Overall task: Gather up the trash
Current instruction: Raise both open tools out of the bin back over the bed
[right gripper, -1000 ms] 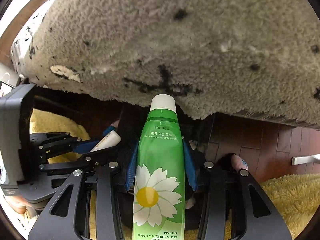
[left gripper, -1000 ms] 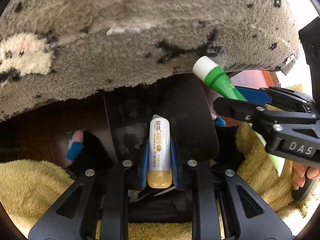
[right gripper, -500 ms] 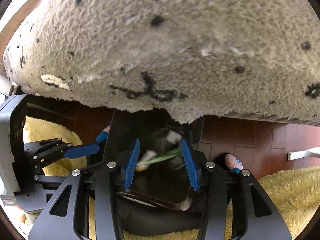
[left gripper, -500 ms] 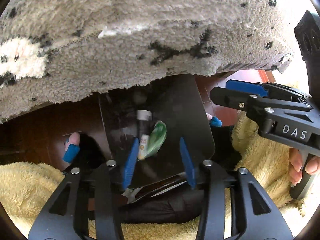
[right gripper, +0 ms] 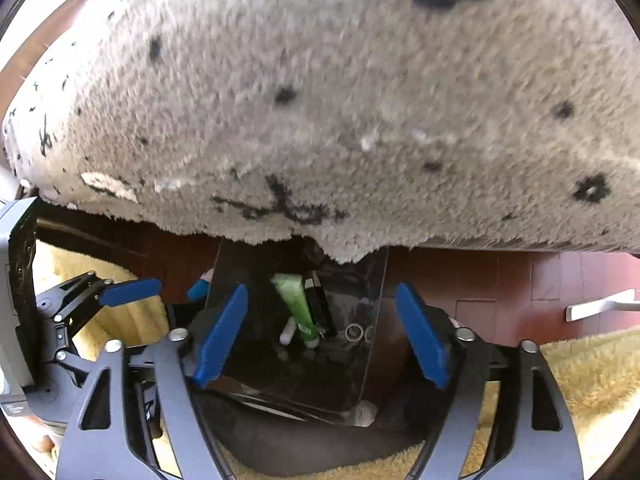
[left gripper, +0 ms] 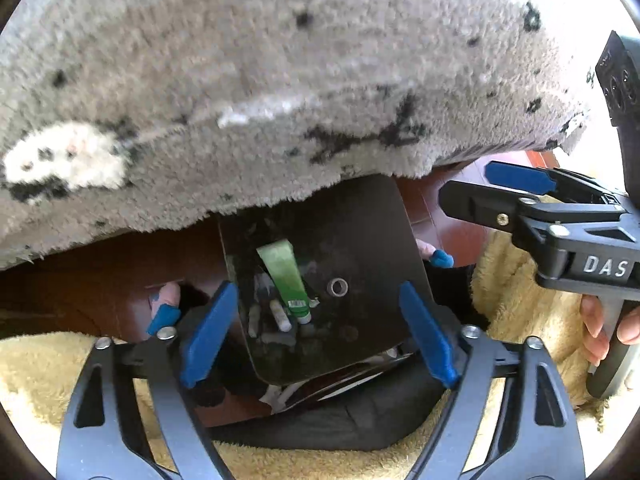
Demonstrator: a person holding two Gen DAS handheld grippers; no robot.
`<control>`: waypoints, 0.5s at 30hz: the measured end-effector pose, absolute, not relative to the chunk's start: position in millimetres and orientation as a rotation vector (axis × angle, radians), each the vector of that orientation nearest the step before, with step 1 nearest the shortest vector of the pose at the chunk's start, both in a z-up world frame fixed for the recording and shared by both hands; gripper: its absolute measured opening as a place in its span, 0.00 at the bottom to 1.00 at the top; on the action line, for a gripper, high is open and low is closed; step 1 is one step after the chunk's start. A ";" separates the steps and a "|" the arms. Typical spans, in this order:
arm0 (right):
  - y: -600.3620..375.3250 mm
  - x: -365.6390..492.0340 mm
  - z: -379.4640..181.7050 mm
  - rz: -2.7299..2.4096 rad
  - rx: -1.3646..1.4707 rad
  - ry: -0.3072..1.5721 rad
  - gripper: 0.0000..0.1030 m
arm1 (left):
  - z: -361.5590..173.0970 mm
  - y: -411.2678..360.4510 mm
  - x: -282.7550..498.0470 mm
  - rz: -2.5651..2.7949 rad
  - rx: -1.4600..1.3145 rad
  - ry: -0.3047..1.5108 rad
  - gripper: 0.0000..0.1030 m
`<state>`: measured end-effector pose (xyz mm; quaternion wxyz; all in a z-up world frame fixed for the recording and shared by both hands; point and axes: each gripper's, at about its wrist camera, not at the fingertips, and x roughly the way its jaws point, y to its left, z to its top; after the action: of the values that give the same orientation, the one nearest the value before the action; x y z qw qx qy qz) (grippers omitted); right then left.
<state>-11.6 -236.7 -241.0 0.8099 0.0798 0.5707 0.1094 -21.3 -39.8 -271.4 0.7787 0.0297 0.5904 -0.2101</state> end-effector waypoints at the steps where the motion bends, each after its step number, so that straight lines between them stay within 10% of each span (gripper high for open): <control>1: -240.6 -11.8 -234.7 0.234 0.172 1.204 0.84 | -266.7 -39.2 -20.6 -0.453 0.067 1.267 0.80; 15: -274.4 9.5 -123.7 0.198 0.075 0.960 0.87 | -159.5 -12.6 -0.5 -0.405 0.052 1.031 0.86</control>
<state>9.5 -274.4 -123.7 0.8816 0.0360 0.4609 0.0951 -0.5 -12.6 -159.5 0.8503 0.0249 0.4893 -0.1924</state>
